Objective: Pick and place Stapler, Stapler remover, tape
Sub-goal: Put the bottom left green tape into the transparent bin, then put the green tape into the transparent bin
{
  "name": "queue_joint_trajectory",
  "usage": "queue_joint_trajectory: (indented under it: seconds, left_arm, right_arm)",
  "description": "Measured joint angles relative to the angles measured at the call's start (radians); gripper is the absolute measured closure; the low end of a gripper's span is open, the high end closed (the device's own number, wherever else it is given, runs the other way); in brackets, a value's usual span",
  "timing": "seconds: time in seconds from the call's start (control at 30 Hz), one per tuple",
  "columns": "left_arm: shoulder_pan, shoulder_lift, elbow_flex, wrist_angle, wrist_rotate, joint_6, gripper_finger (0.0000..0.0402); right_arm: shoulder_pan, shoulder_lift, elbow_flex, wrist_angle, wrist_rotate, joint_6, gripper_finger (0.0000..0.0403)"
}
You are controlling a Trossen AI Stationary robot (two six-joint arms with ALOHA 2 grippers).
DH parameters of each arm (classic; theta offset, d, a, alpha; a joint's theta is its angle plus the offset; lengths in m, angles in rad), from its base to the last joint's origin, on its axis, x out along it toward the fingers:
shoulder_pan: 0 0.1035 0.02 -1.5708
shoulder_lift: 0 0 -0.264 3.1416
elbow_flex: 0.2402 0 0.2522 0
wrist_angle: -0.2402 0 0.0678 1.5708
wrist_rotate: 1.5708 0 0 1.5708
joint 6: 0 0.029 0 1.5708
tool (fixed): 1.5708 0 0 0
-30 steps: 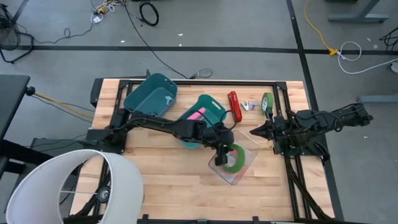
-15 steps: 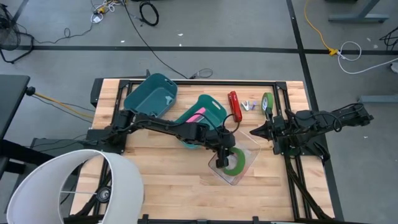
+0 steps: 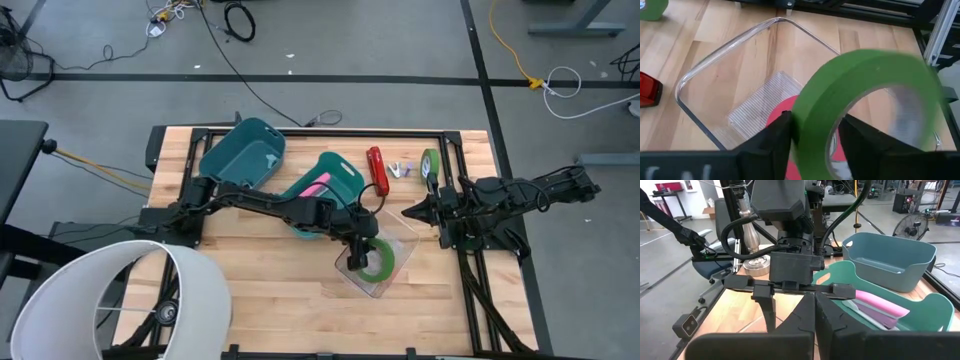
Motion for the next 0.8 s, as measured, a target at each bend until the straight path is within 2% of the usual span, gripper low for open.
queue_joint_trajectory:
  seconds: [0.17, 0.33, 0.8]
  left_arm:
    - [0.0, 0.0, 0.0, 0.003, -0.003, -0.009, 0.0181]
    - [0.0, 0.0, 0.0, 0.002, -0.004, -0.027, 0.0155]
    - [0.0, -0.017, 0.0, -0.021, -0.005, -0.033, 0.0163]
  right_arm:
    - [0.0, 0.0, 0.0, 0.0, 0.0, 0.002, 0.0401]
    - [0.0, 0.0, 0.0, 0.0, 0.0, 0.003, 0.0401]
    - [0.0, 0.0, 0.0, 0.0, -0.001, 0.015, 0.0401]
